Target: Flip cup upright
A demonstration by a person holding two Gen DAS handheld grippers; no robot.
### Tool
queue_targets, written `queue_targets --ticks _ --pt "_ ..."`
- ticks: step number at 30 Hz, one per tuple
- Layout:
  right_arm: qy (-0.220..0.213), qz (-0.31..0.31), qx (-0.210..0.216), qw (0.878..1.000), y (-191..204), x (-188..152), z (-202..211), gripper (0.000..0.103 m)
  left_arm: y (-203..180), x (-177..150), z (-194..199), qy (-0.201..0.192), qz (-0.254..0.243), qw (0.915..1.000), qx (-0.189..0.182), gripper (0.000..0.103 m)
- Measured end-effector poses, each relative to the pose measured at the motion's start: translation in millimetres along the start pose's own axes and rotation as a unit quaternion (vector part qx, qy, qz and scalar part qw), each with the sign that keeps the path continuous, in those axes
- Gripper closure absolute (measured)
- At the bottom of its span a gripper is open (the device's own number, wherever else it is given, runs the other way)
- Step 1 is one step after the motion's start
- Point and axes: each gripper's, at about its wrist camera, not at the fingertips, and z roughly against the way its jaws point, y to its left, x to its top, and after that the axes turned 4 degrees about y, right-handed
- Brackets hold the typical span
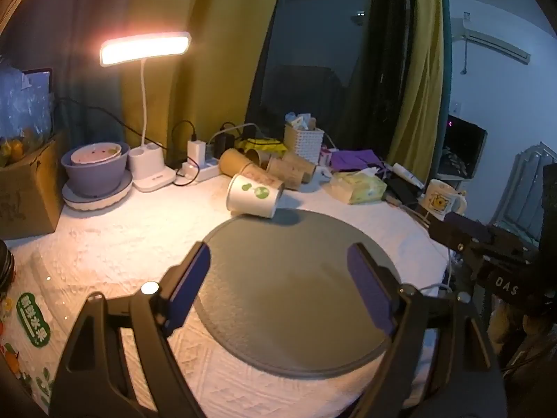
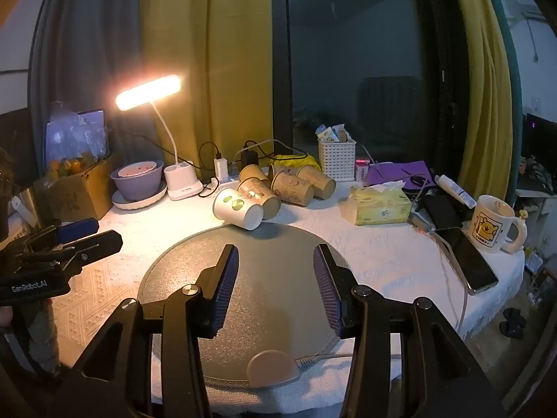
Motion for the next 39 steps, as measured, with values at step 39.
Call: queue_targets --ticks 39 --pt "0.008 -0.009 -0.004 1.0 -10 -12 -7 0.055 -16 1 -4 0.005 -0.019 0.9993 -0.031 0.021"
